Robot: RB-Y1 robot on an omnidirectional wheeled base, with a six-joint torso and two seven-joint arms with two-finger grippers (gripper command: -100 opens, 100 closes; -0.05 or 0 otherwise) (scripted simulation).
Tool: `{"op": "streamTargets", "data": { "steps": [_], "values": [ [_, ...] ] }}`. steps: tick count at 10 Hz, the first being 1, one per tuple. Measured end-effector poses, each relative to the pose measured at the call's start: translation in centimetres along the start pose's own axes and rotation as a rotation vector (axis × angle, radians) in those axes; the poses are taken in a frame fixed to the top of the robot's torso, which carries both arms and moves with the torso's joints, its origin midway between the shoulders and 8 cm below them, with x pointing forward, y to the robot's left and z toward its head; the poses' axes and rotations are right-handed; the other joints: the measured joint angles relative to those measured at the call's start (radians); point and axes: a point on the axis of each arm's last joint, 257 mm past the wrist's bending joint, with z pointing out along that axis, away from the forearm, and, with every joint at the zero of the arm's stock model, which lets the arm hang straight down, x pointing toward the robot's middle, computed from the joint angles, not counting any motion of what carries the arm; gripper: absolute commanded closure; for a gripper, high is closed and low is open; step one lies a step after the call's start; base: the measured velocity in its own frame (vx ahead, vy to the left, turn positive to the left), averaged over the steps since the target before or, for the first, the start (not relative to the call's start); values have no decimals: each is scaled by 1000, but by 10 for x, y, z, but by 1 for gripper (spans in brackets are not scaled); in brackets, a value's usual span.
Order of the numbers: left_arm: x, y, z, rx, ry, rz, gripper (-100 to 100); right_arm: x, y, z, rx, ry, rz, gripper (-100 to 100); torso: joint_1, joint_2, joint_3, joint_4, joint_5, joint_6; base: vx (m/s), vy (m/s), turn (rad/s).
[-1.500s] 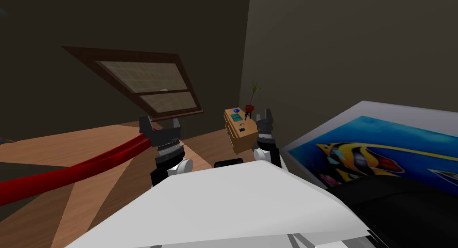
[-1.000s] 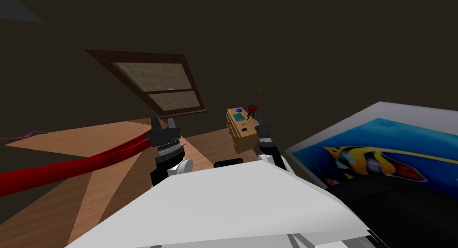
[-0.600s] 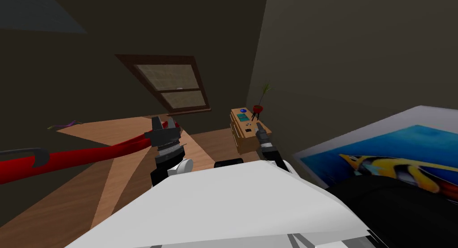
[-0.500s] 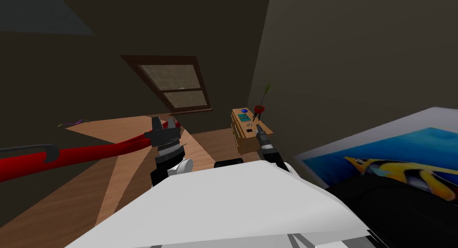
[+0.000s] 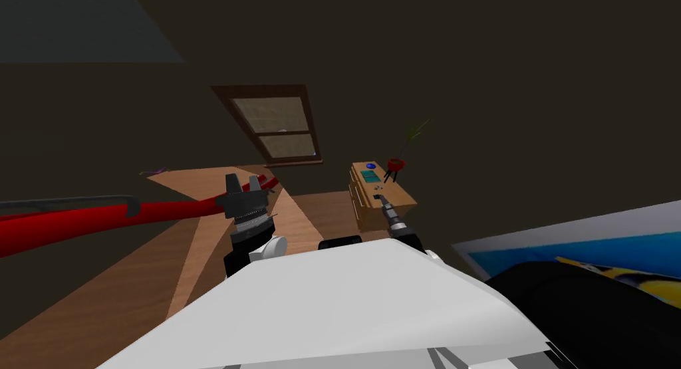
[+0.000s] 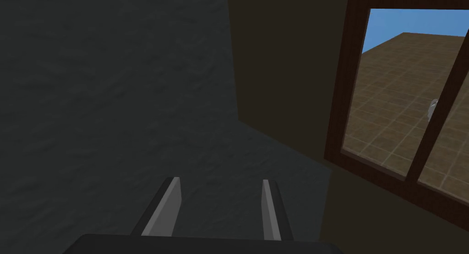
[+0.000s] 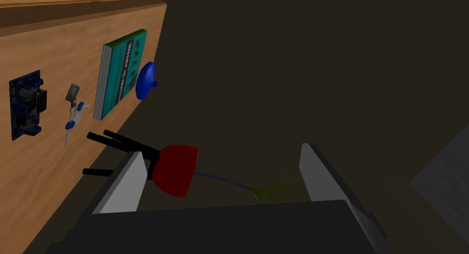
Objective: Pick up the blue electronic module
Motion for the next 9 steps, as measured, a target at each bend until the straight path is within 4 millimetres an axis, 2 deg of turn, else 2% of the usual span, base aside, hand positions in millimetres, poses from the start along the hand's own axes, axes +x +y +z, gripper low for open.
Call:
{"op": "streamTargets", "data": {
  "steps": [1,4,6,7,8,9],
  "values": [
    [0,0,0,0,0,0,0,5,-22,-11,56,22,-29,-100,0,0,0,0,0,-1,17,26,121],
    [0,0,0,0,0,0,0,9,-67,-40,182,75,-100,-100,0,0,0,0,0,0,20,33,244],
    [0,0,0,0,0,0,0,16,-117,-80,312,143,-183,-100,1,-1,0,0,0,0,37,32,309],
    [0,0,0,0,0,0,0,17,-127,-91,351,164,-208,-100,0,-1,0,0,0,0,27,29,370],
    [0,0,0,0,0,0,0,13,-146,-112,412,199,-246,-100,0,0,0,0,0,-1,26,13,184],
    [0,0,0,0,0,0,0,16,-157,-120,443,217,-266,-100,-1,0,0,0,0,0,32,25,319]
  ]
}}
